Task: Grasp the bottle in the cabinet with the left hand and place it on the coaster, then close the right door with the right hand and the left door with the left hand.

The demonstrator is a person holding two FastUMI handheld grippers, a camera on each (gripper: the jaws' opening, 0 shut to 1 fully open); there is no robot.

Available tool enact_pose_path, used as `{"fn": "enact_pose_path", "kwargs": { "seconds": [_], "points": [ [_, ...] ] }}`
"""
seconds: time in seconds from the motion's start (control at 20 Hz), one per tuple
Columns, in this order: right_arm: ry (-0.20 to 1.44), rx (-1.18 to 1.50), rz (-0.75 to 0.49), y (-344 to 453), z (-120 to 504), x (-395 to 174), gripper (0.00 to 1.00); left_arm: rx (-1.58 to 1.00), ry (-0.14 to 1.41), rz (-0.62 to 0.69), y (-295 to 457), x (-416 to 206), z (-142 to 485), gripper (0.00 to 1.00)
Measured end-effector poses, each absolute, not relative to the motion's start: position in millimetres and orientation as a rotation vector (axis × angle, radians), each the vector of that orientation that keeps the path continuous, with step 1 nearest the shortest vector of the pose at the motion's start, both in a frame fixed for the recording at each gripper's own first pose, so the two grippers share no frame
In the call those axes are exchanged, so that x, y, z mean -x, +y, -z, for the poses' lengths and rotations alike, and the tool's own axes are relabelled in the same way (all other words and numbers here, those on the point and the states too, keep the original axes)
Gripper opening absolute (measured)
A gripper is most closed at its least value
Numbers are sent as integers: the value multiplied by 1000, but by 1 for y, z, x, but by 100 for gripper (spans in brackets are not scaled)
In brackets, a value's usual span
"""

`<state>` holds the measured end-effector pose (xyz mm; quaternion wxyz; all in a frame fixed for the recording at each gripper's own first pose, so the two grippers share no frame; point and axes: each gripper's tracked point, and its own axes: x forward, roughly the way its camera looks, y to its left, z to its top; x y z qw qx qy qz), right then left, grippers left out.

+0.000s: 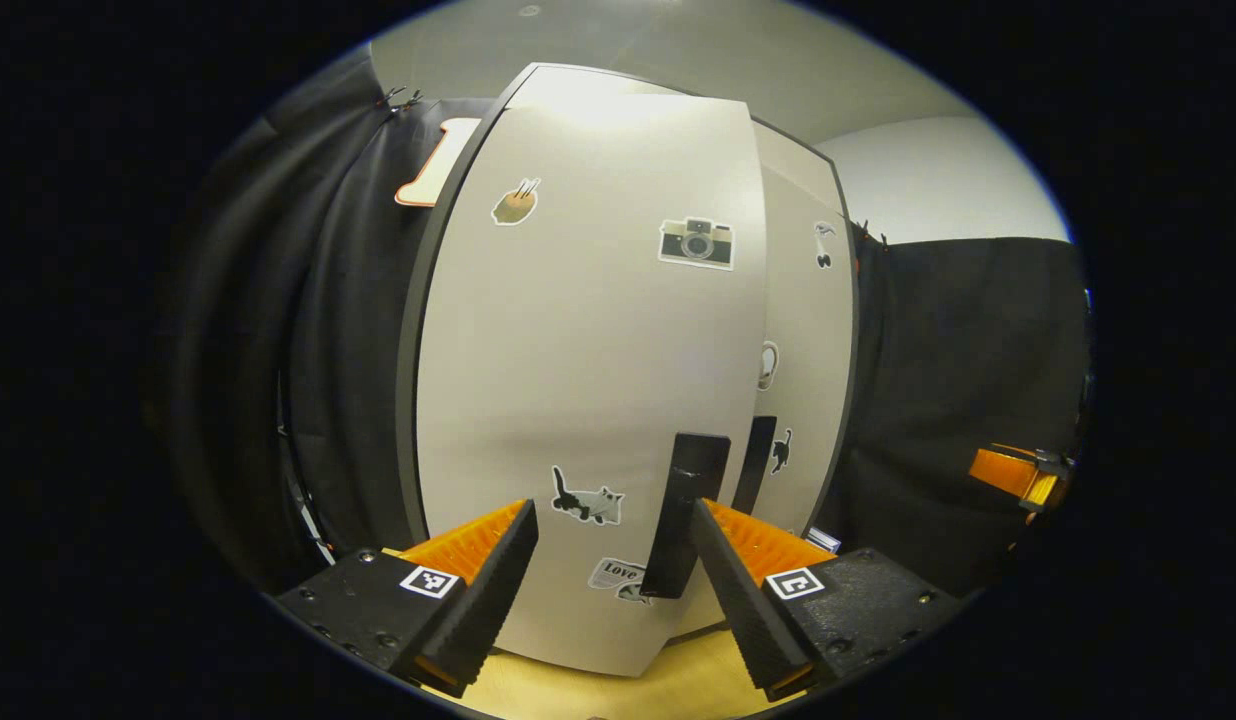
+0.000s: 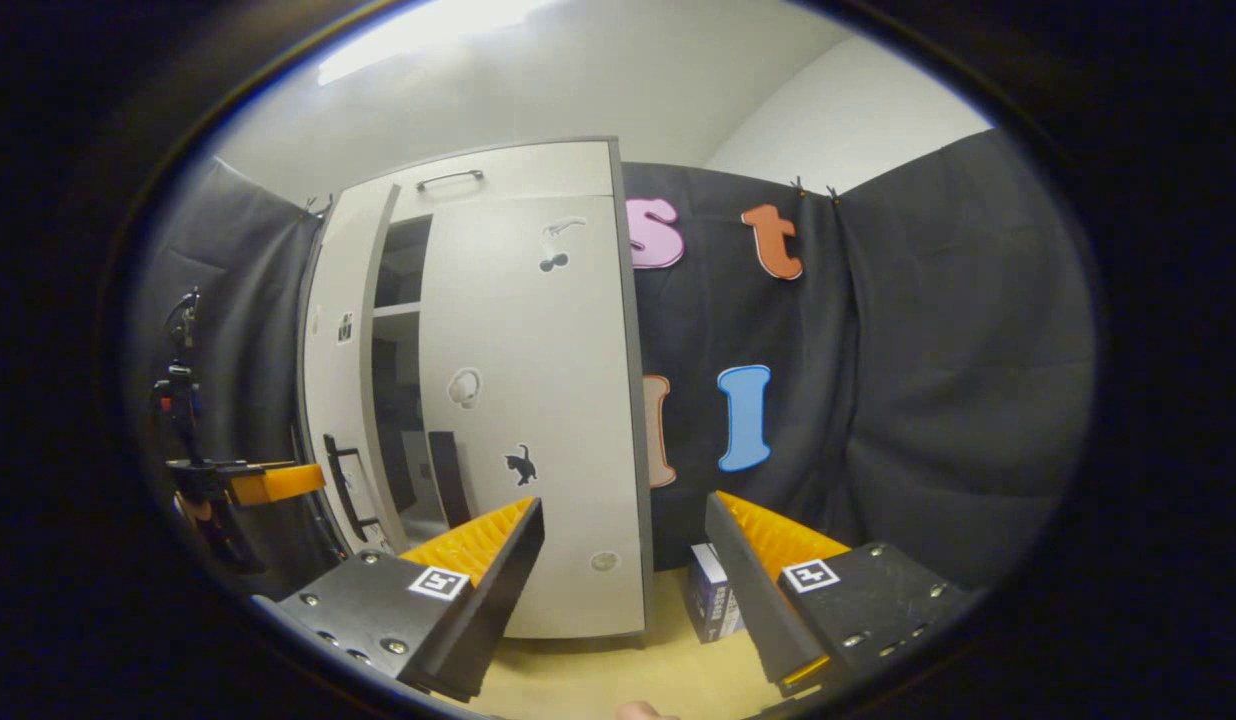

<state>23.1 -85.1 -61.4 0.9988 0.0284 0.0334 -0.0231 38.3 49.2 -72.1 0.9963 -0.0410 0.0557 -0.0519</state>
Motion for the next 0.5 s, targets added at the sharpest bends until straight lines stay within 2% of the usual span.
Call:
{"fn": "enact_pose_path", "kwargs": {
  "seconds": [0.2,0.25,0.3,0.5],
  "points": [
    [61,-65,54,-92,60,-23,98,79,120,89,46,-55,79,96],
    [58,-64,55,-93,59,-22,98,75,123,84,45,-56,80,92],
    [53,-60,55,-93,58,-23,98,74,123,82,43,-56,79,96],
    [38,-43,54,-93,54,-25,98,71,115,68,43,-51,74,96]
  ]
}}
